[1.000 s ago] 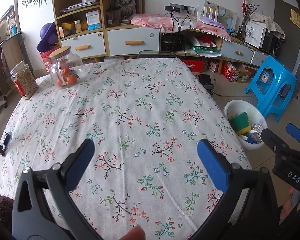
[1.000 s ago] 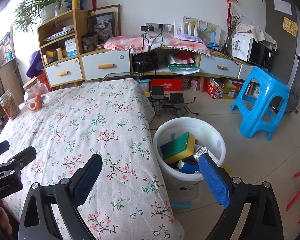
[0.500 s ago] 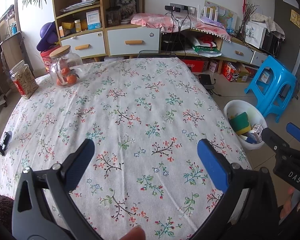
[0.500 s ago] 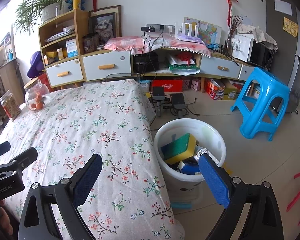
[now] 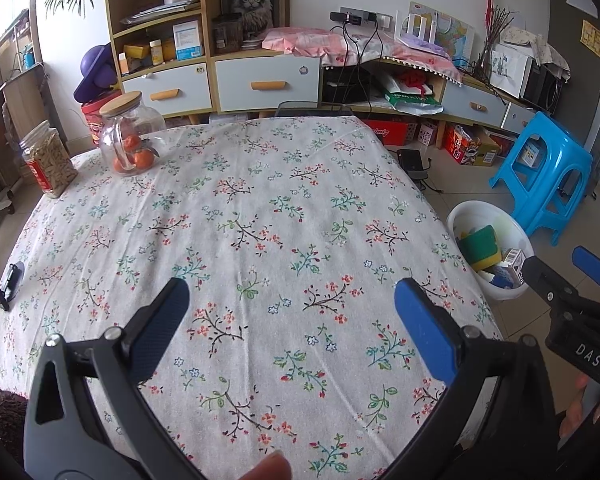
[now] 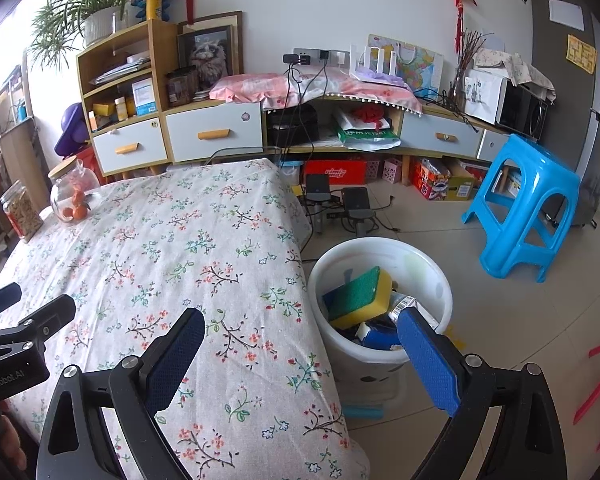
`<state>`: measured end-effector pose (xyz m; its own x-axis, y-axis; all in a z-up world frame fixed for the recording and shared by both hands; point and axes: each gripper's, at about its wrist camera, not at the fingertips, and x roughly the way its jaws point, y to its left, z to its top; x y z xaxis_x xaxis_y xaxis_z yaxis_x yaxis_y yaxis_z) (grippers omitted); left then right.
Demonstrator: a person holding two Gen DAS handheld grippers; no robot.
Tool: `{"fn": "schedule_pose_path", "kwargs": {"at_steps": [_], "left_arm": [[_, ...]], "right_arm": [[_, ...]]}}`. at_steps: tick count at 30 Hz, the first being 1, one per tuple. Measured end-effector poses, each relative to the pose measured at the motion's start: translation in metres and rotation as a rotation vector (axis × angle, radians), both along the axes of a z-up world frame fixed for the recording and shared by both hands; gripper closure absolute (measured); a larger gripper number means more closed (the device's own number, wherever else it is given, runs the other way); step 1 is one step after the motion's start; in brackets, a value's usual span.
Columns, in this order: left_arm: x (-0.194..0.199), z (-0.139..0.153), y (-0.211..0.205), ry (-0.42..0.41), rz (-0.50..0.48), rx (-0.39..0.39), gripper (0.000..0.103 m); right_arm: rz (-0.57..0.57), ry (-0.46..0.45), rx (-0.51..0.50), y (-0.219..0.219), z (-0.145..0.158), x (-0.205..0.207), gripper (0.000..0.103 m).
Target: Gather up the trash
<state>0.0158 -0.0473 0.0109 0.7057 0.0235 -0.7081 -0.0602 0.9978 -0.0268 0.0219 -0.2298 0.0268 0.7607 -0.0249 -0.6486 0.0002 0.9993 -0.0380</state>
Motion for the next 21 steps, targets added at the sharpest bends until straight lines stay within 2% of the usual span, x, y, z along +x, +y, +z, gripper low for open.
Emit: {"fn": "schedule_pose_path", "kwargs": {"at_steps": [21], "left_arm": [[-0.0001,0.0028,-0.0033,0.000,-0.011,-0.005,0.001]], "right_arm": [[0.011,-0.005,0.009,0.0005,0.0024,0.0005,0.005]]}}
